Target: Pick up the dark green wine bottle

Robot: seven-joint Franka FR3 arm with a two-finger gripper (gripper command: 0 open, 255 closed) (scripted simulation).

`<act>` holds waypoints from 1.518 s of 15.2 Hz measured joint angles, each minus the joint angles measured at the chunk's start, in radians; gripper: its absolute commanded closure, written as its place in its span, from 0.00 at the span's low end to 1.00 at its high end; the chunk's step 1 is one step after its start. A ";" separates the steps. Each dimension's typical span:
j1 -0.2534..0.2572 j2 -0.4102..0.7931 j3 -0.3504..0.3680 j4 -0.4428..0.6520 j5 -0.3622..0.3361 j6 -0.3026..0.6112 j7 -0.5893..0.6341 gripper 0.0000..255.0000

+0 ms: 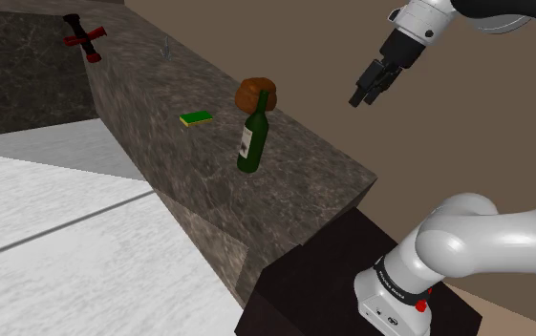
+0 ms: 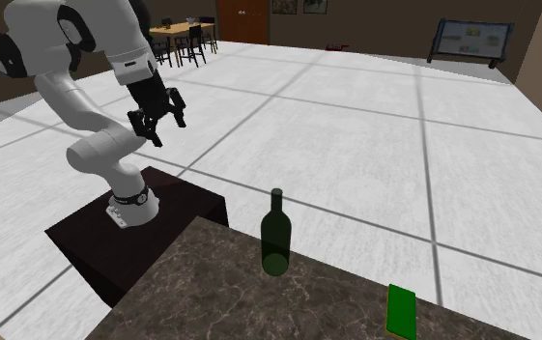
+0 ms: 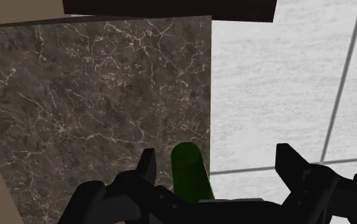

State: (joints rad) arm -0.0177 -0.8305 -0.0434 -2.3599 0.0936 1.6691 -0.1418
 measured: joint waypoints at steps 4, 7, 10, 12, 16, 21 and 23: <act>0.007 0.080 0.007 0.033 -0.003 0.039 -0.006 0.00; 0.016 0.200 0.018 0.083 -0.008 0.097 -0.014 0.00; 0.025 0.333 0.033 0.166 -0.014 0.136 -0.013 0.00; 0.028 0.408 0.039 0.206 -0.021 0.162 -0.019 0.00; 0.035 0.578 0.052 0.326 -0.037 0.195 -0.023 0.00; 0.045 0.784 0.068 0.508 -0.065 0.198 -0.021 0.00; 0.050 0.866 0.074 0.581 -0.077 0.200 -0.019 0.00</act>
State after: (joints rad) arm 0.0326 0.0358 0.0307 -1.7789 0.0164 1.8686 -0.1608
